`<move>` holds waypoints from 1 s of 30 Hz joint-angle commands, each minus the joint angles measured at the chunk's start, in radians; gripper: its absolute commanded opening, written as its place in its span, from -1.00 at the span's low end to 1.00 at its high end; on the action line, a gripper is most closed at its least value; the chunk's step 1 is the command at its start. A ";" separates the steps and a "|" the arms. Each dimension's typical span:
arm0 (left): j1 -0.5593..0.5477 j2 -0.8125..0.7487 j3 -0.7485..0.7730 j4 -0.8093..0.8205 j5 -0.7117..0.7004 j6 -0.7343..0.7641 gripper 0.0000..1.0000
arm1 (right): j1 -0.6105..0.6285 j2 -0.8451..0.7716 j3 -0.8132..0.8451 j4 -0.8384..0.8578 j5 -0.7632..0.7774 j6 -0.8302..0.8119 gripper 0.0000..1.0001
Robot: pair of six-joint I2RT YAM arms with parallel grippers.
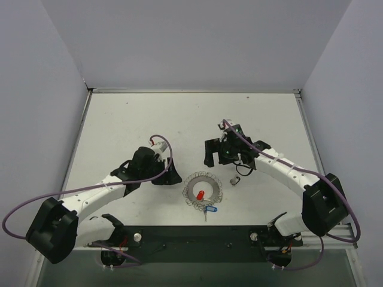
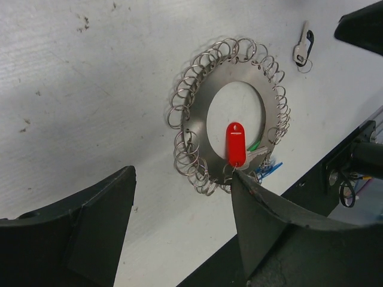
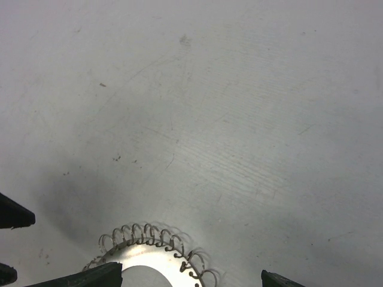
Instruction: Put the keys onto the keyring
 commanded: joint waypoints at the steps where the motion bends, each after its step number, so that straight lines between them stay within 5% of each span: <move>1: -0.009 0.028 -0.027 0.142 0.036 -0.100 0.48 | -0.032 0.015 0.025 -0.016 -0.014 0.054 0.95; 22: -0.024 0.066 -0.157 0.238 0.093 -0.215 0.28 | -0.023 0.037 0.023 -0.085 -0.079 0.099 0.40; 30: -0.034 -0.004 -0.139 0.231 0.088 -0.140 0.22 | 0.022 -0.054 -0.082 -0.120 -0.134 0.039 0.37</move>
